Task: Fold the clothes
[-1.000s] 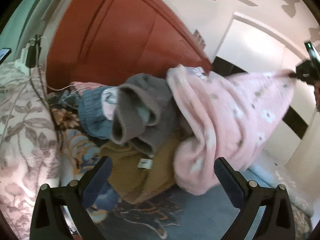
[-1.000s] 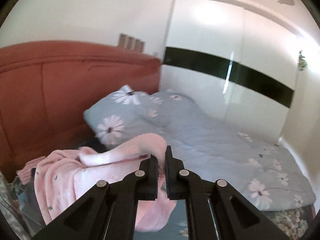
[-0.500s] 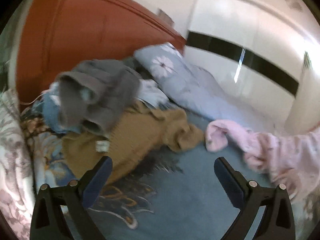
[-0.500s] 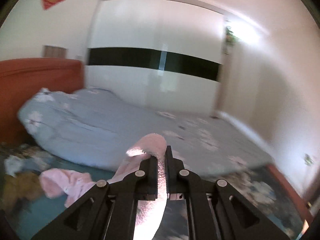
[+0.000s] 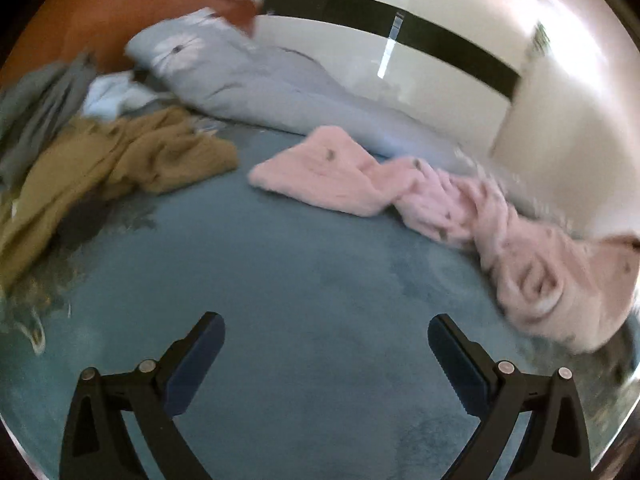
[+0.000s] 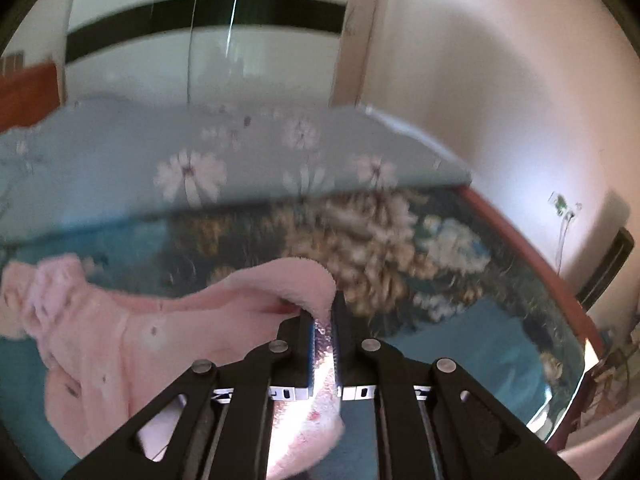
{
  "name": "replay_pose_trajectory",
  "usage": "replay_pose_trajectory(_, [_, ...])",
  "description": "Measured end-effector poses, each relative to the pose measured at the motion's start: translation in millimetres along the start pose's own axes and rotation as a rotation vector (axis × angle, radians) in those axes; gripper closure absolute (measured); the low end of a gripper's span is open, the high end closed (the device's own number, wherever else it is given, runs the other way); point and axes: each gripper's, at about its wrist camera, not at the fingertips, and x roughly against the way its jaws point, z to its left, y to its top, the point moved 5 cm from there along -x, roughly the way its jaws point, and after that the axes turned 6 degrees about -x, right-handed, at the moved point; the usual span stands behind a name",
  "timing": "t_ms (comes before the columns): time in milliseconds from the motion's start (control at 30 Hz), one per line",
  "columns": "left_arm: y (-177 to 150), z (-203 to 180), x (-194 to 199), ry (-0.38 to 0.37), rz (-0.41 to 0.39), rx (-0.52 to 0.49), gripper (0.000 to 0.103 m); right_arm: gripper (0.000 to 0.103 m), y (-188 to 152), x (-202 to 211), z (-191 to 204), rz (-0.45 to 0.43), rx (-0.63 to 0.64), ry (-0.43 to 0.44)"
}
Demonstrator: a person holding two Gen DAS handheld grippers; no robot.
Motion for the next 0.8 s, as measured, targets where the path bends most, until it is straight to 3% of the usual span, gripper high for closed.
replay_pose_trajectory(67, [11.3,-5.9,-0.2,-0.002,-0.007,-0.015,0.0,0.092,-8.6,-4.9,4.0,0.019,0.018,0.038])
replay_pose_trajectory(100, [18.7,-6.3,0.6,-0.011,-0.013,-0.006,0.0,0.08,-11.3,-2.1,4.5,0.012,0.032,0.058])
replay_pose_trajectory(133, [26.7,-4.7,-3.3,-0.018,-0.014,0.009,0.0,0.056,-14.2,2.1,4.5,0.002,0.046,0.072])
replay_pose_trajectory(200, [41.7,-7.4,-9.8,-0.045,0.002,0.061,0.0,0.037,-19.8,15.4,1.7,-0.046,0.067,0.107])
replay_pose_trajectory(233, [49.0,-9.5,-12.6,-0.06,0.012,0.088,0.0,0.036,-21.9,20.2,-0.3,-0.065,0.075,0.117])
replay_pose_trajectory(333, [65.0,-40.8,-28.4,-0.216,0.031,0.158,0.0,0.035,-29.5,24.0,-7.9,-0.085,0.082,0.126])
replay_pose_trajectory(400, [67.9,-77.7,-45.8,-0.328,0.083,0.147,0.0,0.035,-36.7,24.3,-13.8,-0.088,0.077,0.132])
replay_pose_trajectory(500, [59.5,-132.8,-77.2,-0.44,0.2,0.097,0.0,0.035,-56.7,20.0,-15.7,-0.053,0.067,0.187])
replay_pose_trajectory(600, [43.1,-169.3,-105.2,-0.468,0.324,0.084,0.0,0.035,-85.0,14.5,-18.5,-0.005,0.038,0.221])
replay_pose_trajectory(800, [31.8,-211.7,-111.0,-0.523,0.348,0.041,0.001,0.035,-142.7,3.5,-17.8,0.122,-0.141,0.437])
